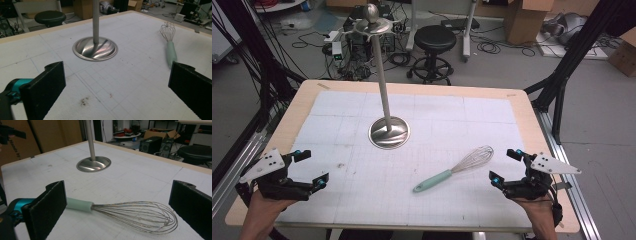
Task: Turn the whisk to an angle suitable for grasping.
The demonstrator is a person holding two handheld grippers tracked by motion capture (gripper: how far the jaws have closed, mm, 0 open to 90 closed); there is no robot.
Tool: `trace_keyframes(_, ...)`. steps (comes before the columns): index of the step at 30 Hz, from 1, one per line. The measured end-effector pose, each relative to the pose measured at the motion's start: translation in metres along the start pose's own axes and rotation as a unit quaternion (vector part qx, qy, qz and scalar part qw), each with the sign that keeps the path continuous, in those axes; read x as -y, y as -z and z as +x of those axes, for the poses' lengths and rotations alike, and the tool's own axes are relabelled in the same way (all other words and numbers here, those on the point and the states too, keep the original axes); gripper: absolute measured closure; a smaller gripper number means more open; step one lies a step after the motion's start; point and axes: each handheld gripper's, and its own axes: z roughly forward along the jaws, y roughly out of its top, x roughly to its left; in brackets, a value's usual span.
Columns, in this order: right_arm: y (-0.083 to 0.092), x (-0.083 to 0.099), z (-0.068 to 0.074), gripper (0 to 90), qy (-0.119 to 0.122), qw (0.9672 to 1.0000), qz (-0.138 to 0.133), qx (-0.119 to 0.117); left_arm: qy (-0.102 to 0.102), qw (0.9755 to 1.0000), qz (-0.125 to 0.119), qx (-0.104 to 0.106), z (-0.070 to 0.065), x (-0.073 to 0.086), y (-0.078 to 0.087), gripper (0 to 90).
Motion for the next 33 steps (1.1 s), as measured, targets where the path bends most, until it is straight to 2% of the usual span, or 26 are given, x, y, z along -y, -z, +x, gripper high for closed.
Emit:
trace_keyframes(3,-0.001,0.001,0.0,0.4,0.003,1.0,0.006,-0.007,0.002,1.0,0.0,0.0,0.0,0.0,0.0,1.7)
trace_keyframes(14,0.0,0.0,-0.003,0.3,-0.001,1.0,0.009,-0.004,0.0,1.0,-0.006,0.001,0.0,-0.002,0.002,1.7)
trace_keyframes(19,0.005,-0.003,-0.008,0.3,0.0,0.9997,0.014,-0.02,-0.002,1.0,-0.004,0.004,0.0,-0.001,0.0,1.7)
trace_keyframes(21,0.011,-0.008,-0.011,0.3,0.004,0.9992,0.018,-0.034,-0.001,1.0,-0.002,0.005,0.0,0.0,-0.001,1.7)
trace_keyframes(25,0.015,-0.014,-0.014,0.4,0.004,0.9991,0.021,-0.037,0.001,1.0,0.0,0.006,0.002,0.002,-0.002,1.7)
trace_keyframes(27,0.016,-0.018,-0.016,0.3,0.006,0.9986,0.029,-0.044,0.003,1.0,0.0,0.005,0.002,0.002,-0.003,1.7)
trace_keyframes(29,0.014,-0.026,-0.018,0.3,0.021,0.9976,0.038,-0.054,0.001,1.0,0.0,0.007,0.003,0.002,-0.003,1.7)
trace_keyframes(33,0.011,-0.036,-0.02,0.3,0.028,0.997,0.041,-0.059,-0.001,1.0,-0.001,0.008,0.003,0.0,-0.004,1.7)
